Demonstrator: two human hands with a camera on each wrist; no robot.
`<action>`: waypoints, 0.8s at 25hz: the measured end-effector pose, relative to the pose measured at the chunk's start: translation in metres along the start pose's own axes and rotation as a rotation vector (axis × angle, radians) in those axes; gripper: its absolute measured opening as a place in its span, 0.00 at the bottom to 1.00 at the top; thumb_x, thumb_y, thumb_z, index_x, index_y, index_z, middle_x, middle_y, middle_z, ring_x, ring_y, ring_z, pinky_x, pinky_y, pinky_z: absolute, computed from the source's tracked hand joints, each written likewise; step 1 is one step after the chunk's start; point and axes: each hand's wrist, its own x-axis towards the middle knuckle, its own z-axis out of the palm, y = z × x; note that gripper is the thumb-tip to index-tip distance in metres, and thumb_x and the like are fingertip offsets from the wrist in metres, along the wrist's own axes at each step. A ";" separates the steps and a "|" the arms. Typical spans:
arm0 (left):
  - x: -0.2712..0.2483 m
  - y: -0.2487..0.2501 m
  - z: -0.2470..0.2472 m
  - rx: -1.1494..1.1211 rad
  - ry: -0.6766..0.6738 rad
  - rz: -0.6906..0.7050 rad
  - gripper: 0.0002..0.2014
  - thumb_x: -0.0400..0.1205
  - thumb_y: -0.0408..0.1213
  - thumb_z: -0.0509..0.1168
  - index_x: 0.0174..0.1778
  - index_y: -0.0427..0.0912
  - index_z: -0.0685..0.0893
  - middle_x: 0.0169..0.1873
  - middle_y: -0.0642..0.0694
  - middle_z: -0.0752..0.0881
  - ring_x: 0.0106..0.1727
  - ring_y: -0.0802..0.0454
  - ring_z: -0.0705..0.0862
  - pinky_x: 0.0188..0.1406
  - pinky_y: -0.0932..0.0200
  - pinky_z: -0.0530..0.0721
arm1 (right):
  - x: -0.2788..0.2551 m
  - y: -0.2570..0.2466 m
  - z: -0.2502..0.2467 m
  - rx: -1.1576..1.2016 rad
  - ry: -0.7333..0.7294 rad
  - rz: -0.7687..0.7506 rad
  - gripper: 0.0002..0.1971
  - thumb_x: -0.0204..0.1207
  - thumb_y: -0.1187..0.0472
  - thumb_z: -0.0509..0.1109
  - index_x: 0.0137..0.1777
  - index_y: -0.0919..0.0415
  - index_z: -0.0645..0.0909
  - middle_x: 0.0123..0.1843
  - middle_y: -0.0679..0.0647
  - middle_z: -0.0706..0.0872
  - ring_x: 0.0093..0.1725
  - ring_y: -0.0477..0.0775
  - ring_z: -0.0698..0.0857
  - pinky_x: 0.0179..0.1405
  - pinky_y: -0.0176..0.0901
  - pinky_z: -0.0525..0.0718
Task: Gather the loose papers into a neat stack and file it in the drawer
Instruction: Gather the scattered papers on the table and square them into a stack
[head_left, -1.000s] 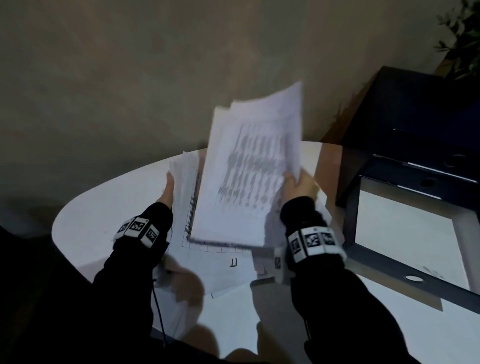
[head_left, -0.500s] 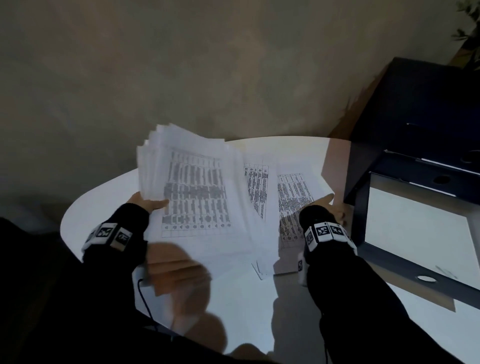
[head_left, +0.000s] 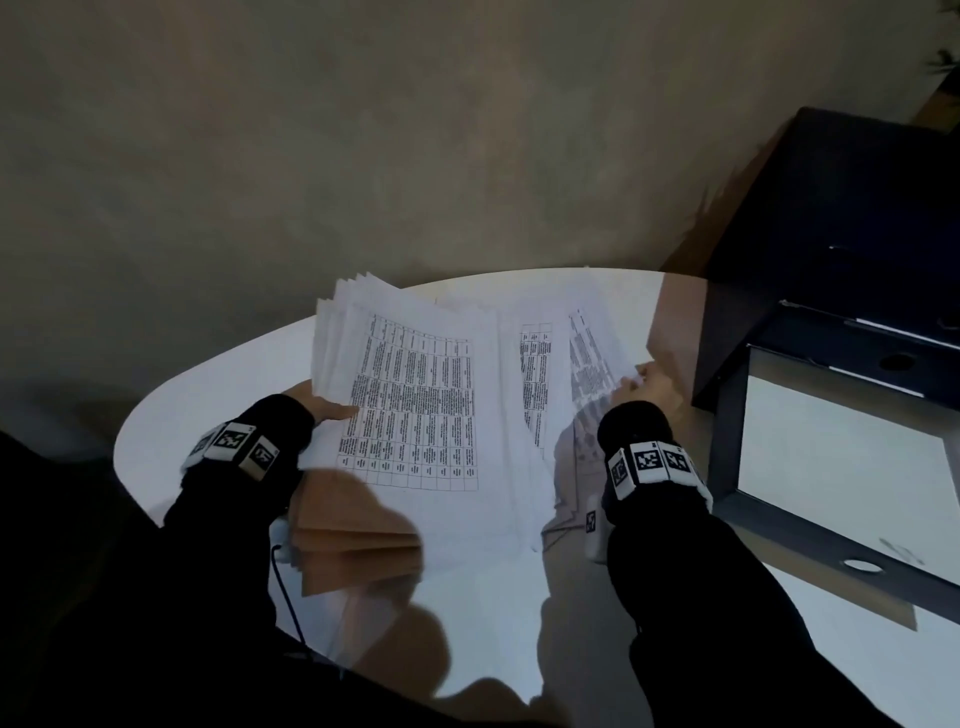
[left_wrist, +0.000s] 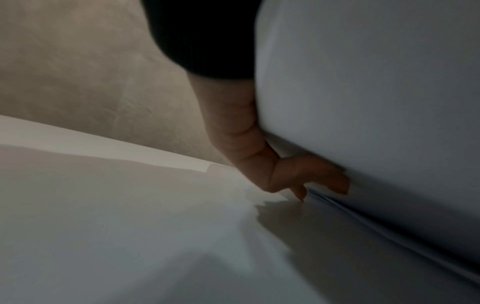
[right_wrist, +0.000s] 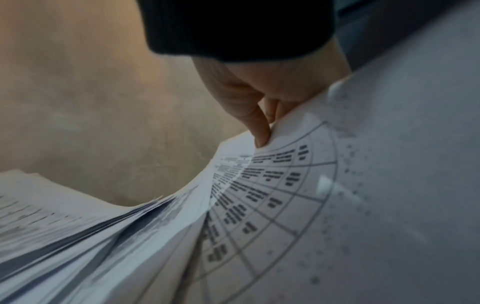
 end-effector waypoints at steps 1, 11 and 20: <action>0.001 0.002 0.005 0.017 0.004 0.001 0.27 0.73 0.25 0.74 0.69 0.27 0.77 0.63 0.31 0.83 0.67 0.31 0.80 0.71 0.33 0.74 | -0.005 -0.010 -0.008 -0.070 0.098 -0.064 0.12 0.81 0.69 0.60 0.62 0.65 0.79 0.61 0.69 0.86 0.61 0.68 0.83 0.52 0.47 0.82; 0.010 0.004 0.030 0.034 -0.050 -0.034 0.30 0.74 0.30 0.74 0.72 0.29 0.75 0.67 0.29 0.81 0.67 0.33 0.80 0.73 0.36 0.74 | -0.045 -0.103 -0.116 0.468 0.763 -0.388 0.14 0.79 0.63 0.59 0.59 0.64 0.81 0.55 0.57 0.90 0.55 0.53 0.86 0.38 0.10 0.68; 0.052 -0.005 0.033 -0.276 -0.008 -0.030 0.72 0.40 0.79 0.70 0.81 0.46 0.66 0.79 0.48 0.68 0.81 0.45 0.66 0.81 0.40 0.62 | -0.051 -0.025 0.029 -0.004 -0.048 -0.149 0.14 0.84 0.58 0.60 0.60 0.67 0.79 0.59 0.65 0.84 0.59 0.63 0.82 0.57 0.47 0.78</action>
